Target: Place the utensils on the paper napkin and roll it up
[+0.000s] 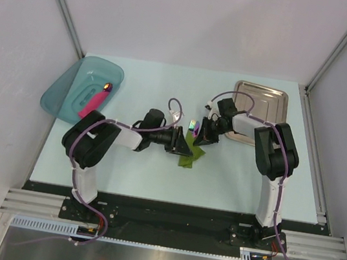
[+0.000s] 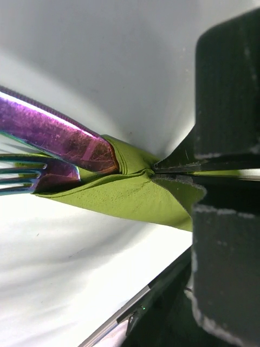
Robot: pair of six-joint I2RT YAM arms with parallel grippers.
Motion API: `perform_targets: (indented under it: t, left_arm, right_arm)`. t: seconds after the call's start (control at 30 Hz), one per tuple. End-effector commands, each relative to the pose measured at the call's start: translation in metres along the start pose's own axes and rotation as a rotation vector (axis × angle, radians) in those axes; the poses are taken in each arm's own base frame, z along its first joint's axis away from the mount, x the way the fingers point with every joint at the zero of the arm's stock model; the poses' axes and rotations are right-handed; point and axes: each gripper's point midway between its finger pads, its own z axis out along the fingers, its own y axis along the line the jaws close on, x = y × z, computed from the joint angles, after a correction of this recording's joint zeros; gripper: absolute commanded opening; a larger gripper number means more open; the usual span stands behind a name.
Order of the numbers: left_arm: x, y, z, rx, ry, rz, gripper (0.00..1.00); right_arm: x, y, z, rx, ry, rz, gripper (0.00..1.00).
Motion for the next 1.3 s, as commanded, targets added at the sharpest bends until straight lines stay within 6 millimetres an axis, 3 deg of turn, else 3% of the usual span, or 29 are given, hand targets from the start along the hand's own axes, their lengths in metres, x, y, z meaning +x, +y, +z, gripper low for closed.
perform_targets:
  t: [0.0,0.33,0.53,0.73,0.83,0.97,1.07,1.27]
  left_arm:
    - [-0.021,-0.025,-0.02,0.04,-0.053,0.016,0.39]
    - [-0.002,-0.006,-0.011,0.01,0.026,-0.051,0.25]
    - [0.007,-0.014,-0.002,0.05,0.069,-0.03,0.25]
    - [0.038,0.048,-0.001,-0.117,0.136,-0.204,0.17]
    - [0.045,0.06,-0.003,-0.159,0.153,-0.209,0.13]
    - [0.047,0.062,-0.004,-0.172,0.166,-0.2,0.09]
    - [0.048,0.064,-0.004,-0.177,0.164,-0.196,0.09]
    - [0.044,0.061,-0.004,-0.174,0.156,-0.182,0.09]
  right_arm:
    - [0.02,-0.021,0.021,0.089,0.049,-0.021,0.0]
    - [0.025,-0.022,0.022,0.089,0.062,0.009,0.0]
    - [0.026,-0.02,0.024,0.082,0.066,0.013,0.0]
    - [0.022,-0.015,0.016,0.068,0.06,0.03,0.0]
    - [0.013,-0.007,0.003,0.067,0.033,0.049,0.15]
    - [0.003,-0.008,-0.013,0.105,0.003,0.069,0.44]
    - [0.002,-0.008,-0.01,0.102,0.014,0.084,0.5]
    - [0.009,-0.015,0.001,0.178,0.042,0.091,0.51]
